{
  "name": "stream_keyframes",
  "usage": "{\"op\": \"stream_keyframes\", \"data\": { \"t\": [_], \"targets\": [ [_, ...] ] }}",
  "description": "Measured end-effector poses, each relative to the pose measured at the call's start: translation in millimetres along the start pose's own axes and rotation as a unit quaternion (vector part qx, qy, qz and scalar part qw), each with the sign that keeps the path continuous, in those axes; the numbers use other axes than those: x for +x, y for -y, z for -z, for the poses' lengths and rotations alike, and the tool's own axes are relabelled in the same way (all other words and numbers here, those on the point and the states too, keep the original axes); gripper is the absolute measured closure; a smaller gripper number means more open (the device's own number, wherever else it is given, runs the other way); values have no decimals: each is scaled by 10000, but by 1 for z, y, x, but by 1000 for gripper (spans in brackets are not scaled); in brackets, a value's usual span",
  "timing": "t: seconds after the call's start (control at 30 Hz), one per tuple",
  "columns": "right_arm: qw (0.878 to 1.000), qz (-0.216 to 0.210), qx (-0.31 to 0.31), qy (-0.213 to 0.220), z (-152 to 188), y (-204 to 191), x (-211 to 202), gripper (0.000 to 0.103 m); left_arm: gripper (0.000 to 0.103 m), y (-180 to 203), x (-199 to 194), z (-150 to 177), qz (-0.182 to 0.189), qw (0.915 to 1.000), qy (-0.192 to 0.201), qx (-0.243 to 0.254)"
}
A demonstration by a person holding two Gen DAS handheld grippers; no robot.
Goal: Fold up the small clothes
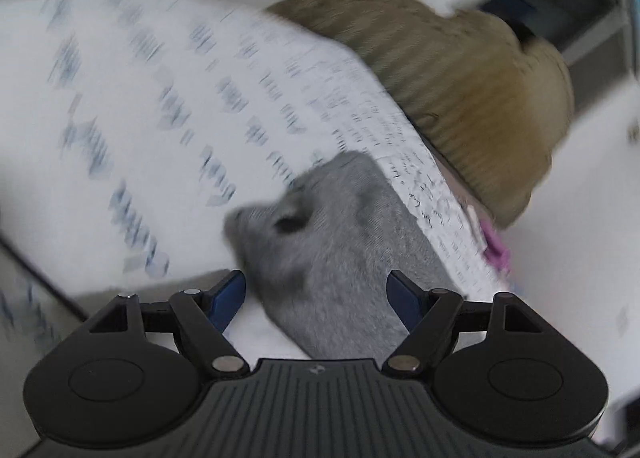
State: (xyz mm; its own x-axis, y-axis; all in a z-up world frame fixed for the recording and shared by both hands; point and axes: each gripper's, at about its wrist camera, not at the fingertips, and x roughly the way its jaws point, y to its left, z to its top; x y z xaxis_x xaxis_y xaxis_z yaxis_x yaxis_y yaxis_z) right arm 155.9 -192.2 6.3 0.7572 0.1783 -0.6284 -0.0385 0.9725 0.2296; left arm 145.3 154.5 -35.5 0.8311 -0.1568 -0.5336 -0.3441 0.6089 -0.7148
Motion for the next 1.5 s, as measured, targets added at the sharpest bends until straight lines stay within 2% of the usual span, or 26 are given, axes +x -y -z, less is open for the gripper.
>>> {"op": "stream_keyframes", "data": {
  "t": [0.07, 0.2, 0.3, 0.37, 0.4, 0.43, 0.53, 0.6, 0.63, 0.73, 0.87, 0.97, 1.1, 1.23, 1.33, 1.5],
  "targets": [
    [9999, -28, 114, 86, -3, -2, -10, 48, 25, -3, 3, 1, 29, 9999, -77, -86],
    [9998, -102, 12, 156, -2, -10, -24, 43, 25, -4, 14, -2, -59, 9999, 33, -75],
    [9995, -266, 21, 156, -5, -17, -30, 39, 27, 5, 24, -6, -186, 9996, 134, 135],
    [9991, -386, 18, 163, -7, -23, -32, 38, 43, 13, 31, -4, -376, 9978, 255, 483],
    [9989, -437, 15, 171, -8, -25, -32, 37, 68, 16, 34, -2, -523, 9966, 196, 605],
    [9987, -484, 14, 162, -10, -28, -32, 37, 86, 16, 39, 0, -636, 9958, 148, 646],
    [9978, -653, 104, 38, -22, -35, -24, 36, 93, 15, 38, 6, -696, 9950, 270, 662],
    [9957, -880, 245, -144, -35, -42, -13, 34, 95, 28, 33, 14, -781, 9901, 472, 1064],
    [9936, -1035, 339, -283, -43, -47, -5, 33, 95, 39, 30, 21, -792, 9837, 624, 1491],
    [9818, -1550, 664, -877, -70, -68, 28, 31, 95, 70, 24, 50, -628, 9545, 959, 2753],
    [9580, -2066, 721, -1853, -102, -117, 83, 31, 95, 87, 23, 81, -461, 9335, 914, 3436],
    [9455, -2040, 357, -2513, -111, -162, 123, 31, 95, 86, 25, 89, -446, 9322, 843, 3491],
    [9479, -1422, -376, -2826, -110, -205, 158, 31, 95, 82, 25, 93, -440, 9331, 727, 3494],
    [9494, -1110, -806, -2826, -118, -230, 175, 30, 95, 79, 27, 92, -424, 9369, 672, 3406],
    [9474, -944, -1275, -2780, -122, -253, 180, 32, 95, 80, 27, 93, -407, 9367, 674, 3413],
    [9305, -582, -2342, -2756, -109, -284, 188, 32, 95, 81, 24, 97, -380, 9331, 677, 3511]
  ]
}}
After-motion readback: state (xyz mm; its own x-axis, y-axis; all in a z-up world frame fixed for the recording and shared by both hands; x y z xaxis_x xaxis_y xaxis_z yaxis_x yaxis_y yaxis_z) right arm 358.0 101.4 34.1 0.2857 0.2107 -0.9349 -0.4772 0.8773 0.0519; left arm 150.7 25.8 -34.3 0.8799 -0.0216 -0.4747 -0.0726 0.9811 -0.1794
